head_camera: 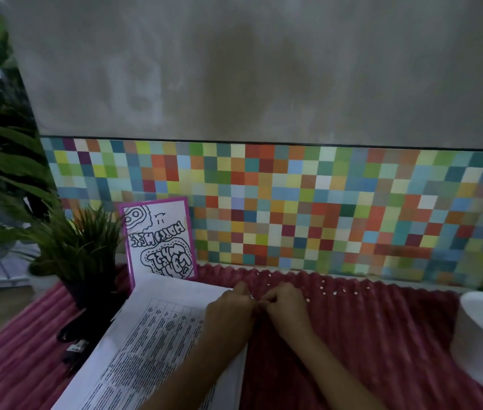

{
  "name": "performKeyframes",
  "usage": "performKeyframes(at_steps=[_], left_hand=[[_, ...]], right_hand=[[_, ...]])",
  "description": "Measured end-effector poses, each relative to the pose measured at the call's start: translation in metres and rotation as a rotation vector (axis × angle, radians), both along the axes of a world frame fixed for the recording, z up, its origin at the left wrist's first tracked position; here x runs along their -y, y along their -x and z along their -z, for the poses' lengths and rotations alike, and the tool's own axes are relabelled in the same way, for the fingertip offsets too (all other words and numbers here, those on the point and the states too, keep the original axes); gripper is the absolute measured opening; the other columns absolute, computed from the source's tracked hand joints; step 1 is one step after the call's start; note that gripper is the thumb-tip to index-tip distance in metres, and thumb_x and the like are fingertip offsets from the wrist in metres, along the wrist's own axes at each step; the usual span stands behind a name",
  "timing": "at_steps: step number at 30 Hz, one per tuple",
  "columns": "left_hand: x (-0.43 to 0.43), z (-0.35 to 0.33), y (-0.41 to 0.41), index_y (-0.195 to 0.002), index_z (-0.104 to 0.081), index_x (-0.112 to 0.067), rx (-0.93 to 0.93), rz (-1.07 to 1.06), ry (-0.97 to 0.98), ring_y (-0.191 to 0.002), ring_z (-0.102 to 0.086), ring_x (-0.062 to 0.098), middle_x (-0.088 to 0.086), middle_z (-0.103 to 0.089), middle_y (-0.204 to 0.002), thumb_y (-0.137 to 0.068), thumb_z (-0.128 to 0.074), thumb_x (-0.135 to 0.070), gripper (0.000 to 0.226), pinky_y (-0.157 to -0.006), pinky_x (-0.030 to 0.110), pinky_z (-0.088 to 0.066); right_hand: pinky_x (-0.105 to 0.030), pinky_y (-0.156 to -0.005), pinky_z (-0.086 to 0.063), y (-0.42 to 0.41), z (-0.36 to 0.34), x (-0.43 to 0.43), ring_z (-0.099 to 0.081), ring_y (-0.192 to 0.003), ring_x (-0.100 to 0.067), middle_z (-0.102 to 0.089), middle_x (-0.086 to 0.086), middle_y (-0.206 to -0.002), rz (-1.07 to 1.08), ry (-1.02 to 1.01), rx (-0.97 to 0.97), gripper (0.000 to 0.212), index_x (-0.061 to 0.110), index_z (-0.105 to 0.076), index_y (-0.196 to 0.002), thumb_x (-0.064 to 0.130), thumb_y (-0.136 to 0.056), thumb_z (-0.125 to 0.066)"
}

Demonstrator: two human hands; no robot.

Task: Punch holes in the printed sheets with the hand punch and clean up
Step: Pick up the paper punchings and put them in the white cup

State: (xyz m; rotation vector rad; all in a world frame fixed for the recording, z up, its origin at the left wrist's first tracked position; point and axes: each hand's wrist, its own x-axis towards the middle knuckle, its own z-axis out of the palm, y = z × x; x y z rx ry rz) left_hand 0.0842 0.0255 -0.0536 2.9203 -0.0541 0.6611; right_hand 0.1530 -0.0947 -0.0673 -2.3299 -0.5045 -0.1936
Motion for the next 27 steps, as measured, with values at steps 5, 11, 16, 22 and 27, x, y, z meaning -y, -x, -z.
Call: performKeyframes(at_steps=[5,11,16,22,27], left_hand=[[0.007,-0.002,0.002,-0.103,-0.064,-0.012,0.004,0.034,-0.067,-0.093,-0.059,0.018,0.002,-0.057,-0.103,-0.098,-0.046,-0.019,0.020,-0.064,0.024,-0.032],[-0.015,-0.028,-0.015,-0.076,-0.066,-0.001,0.020,0.047,0.527,-0.061,-0.055,0.012,0.013,-0.067,-0.075,-0.092,-0.059,-0.012,0.022,-0.056,0.015,-0.040],[-0.036,-0.035,-0.042,-0.051,-0.054,-0.013,0.034,-0.088,0.542,-0.047,-0.045,0.006,-0.001,-0.054,-0.052,-0.087,-0.064,-0.009,0.038,-0.044,0.012,-0.035],[-0.040,-0.005,-0.064,-0.047,-0.052,-0.009,-0.110,-0.089,0.476,-0.043,-0.039,0.006,-0.004,-0.047,-0.047,-0.085,-0.066,-0.009,0.041,-0.046,0.021,-0.037],[-0.037,-0.006,-0.074,-0.043,-0.043,-0.017,-0.172,-0.058,0.356,-0.045,-0.046,0.008,-0.004,-0.051,-0.049,-0.083,-0.062,-0.006,0.046,-0.050,0.025,-0.042]], right_hand=[[-0.026,-0.051,-0.042,0.002,-0.004,0.004,-0.052,-0.047,-0.010,-0.063,-0.009,-0.054,0.036,-0.136,-0.027,0.027,0.000,-0.059,-0.050,0.000,-0.077,-0.060],[-0.024,-0.060,-0.046,-0.018,-0.019,0.057,-0.060,-0.057,-0.009,-0.072,-0.005,-0.063,0.241,-0.291,-0.035,0.012,0.005,-0.076,-0.062,0.005,-0.074,-0.077],[-0.016,-0.069,-0.049,-0.020,-0.007,0.069,-0.063,-0.062,-0.002,-0.075,0.000,-0.073,0.218,-0.107,-0.054,0.009,0.012,-0.079,-0.068,0.004,-0.073,-0.077],[-0.025,-0.070,-0.053,-0.021,0.001,0.064,-0.069,-0.071,-0.014,-0.074,-0.004,-0.077,0.249,0.053,0.066,0.014,0.009,-0.078,-0.074,0.005,-0.078,-0.065],[-0.030,-0.078,-0.046,-0.021,0.004,0.062,-0.065,-0.090,-0.023,-0.064,-0.007,-0.096,0.293,0.066,0.070,0.015,0.007,-0.069,-0.090,0.005,-0.089,-0.054]])
